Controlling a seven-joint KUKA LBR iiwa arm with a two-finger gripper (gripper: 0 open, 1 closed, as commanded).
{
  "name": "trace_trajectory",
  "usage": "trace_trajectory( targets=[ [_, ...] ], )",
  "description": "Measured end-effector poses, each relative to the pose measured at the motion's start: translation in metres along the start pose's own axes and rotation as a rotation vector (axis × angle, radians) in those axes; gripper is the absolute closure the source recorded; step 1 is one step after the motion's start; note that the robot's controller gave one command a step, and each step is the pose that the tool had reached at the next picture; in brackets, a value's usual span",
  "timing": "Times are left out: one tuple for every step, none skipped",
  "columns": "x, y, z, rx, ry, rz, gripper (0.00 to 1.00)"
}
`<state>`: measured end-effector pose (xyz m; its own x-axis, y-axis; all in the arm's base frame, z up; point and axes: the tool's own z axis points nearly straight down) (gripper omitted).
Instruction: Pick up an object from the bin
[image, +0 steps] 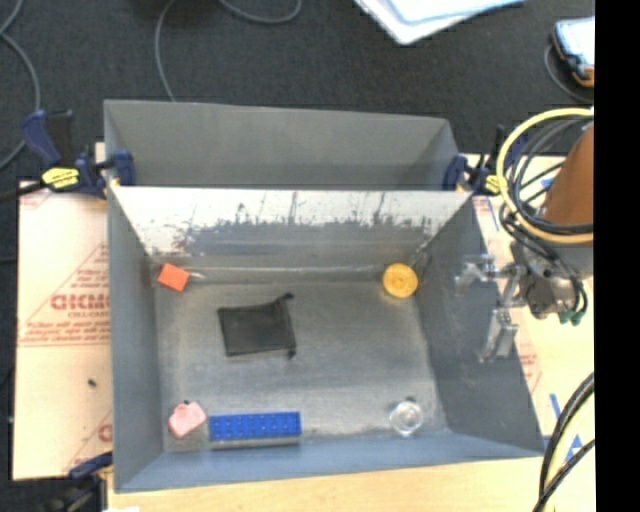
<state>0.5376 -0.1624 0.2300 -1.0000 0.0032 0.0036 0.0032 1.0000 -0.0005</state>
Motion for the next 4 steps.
trace_trajectory(
  targets=[
    [-0.002, 0.001, -0.004, 0.002, -0.008, -0.005, 0.00],
    [-0.023, 0.057, 0.062, -0.002, 0.000, -0.160, 0.00],
    [-0.056, 0.096, 0.063, 0.002, -0.014, -0.202, 0.00],
    [-0.074, 0.115, 0.120, 0.000, -0.004, -0.335, 0.00]
  ],
)
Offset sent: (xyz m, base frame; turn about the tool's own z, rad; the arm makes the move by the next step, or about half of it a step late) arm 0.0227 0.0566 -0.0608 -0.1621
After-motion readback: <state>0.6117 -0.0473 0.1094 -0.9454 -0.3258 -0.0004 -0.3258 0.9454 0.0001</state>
